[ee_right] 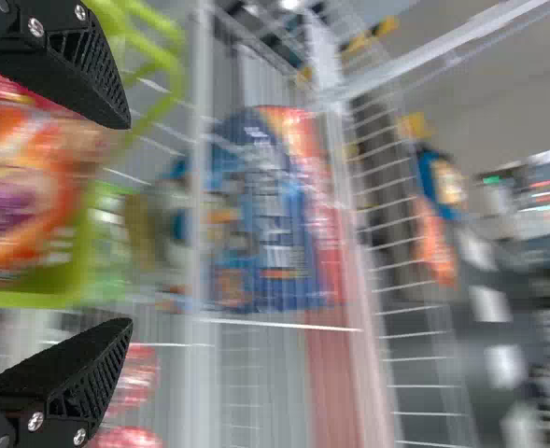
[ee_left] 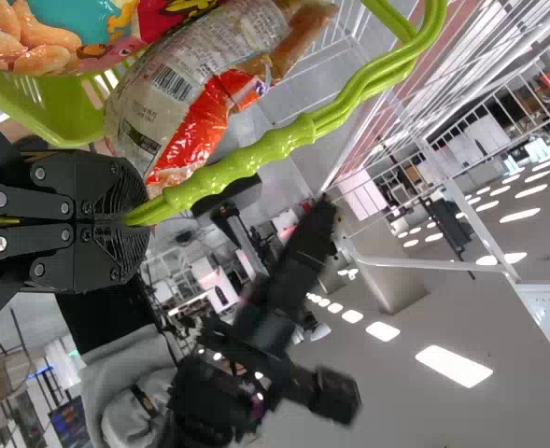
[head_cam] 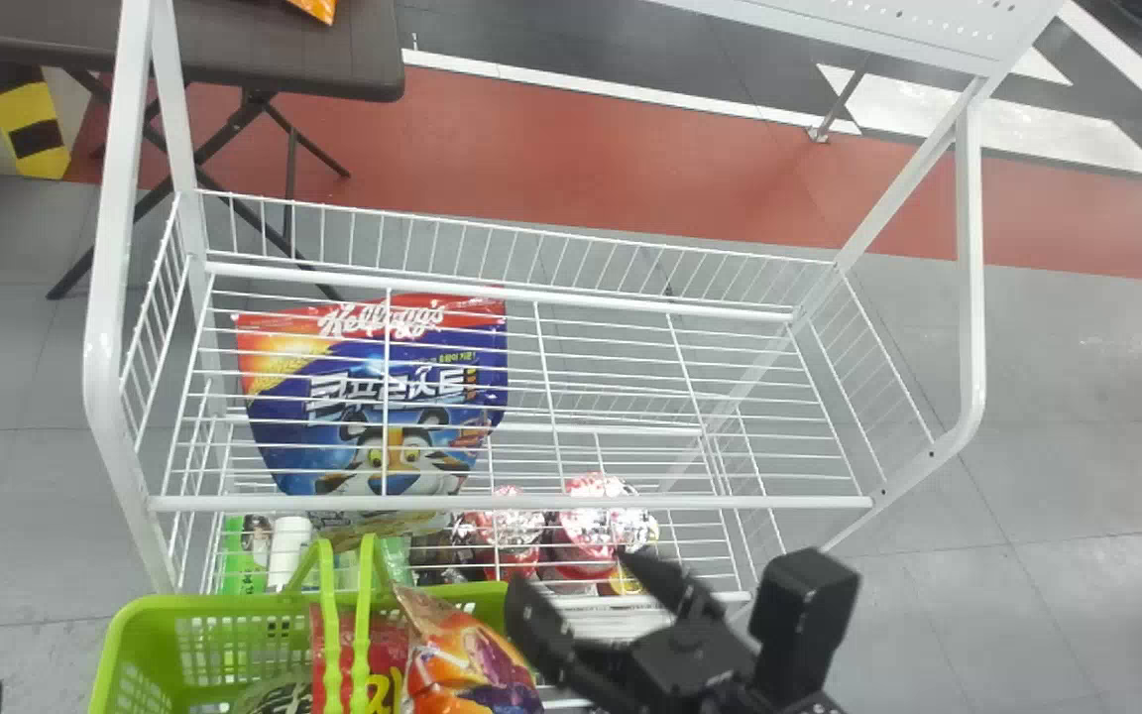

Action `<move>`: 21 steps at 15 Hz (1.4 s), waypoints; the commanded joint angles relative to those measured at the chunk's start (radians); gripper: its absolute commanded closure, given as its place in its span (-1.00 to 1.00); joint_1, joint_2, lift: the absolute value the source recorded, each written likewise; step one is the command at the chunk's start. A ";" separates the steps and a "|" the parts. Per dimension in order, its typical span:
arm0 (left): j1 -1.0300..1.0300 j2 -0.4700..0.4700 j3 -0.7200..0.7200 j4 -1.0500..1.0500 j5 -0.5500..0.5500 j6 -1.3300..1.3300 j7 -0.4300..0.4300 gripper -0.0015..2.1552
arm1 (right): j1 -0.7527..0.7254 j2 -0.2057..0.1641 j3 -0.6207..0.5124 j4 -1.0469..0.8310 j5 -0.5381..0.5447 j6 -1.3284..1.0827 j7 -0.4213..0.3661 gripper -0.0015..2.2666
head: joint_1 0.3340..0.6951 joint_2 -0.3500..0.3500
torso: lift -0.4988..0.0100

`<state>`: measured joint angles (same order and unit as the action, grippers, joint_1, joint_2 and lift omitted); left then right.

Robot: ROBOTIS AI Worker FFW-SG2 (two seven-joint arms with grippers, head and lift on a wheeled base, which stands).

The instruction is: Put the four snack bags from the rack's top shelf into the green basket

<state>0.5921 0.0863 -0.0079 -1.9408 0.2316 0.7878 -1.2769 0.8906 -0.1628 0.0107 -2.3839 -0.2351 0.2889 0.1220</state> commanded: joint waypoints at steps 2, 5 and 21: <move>0.000 0.000 -0.001 0.000 0.000 0.000 0.005 0.97 | 0.010 -0.004 0.077 -0.011 0.131 -0.317 -0.113 -0.95 | 1.00 -1.00 | 0.96; 0.000 0.001 -0.012 -0.001 -0.005 0.000 0.019 0.97 | 0.010 -0.004 0.121 -0.023 0.169 -0.311 -0.248 -0.96 | 1.00 -1.00 | 0.96; -0.003 0.009 -0.014 -0.004 -0.005 0.000 0.018 0.97 | 0.031 -0.010 0.086 -0.038 0.158 -0.277 -0.248 -0.95 | 1.00 -1.00 | 0.96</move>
<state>0.5890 0.0956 -0.0214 -1.9451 0.2270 0.7878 -1.2594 0.9216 -0.1733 0.0982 -2.4219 -0.0757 0.0116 -0.1257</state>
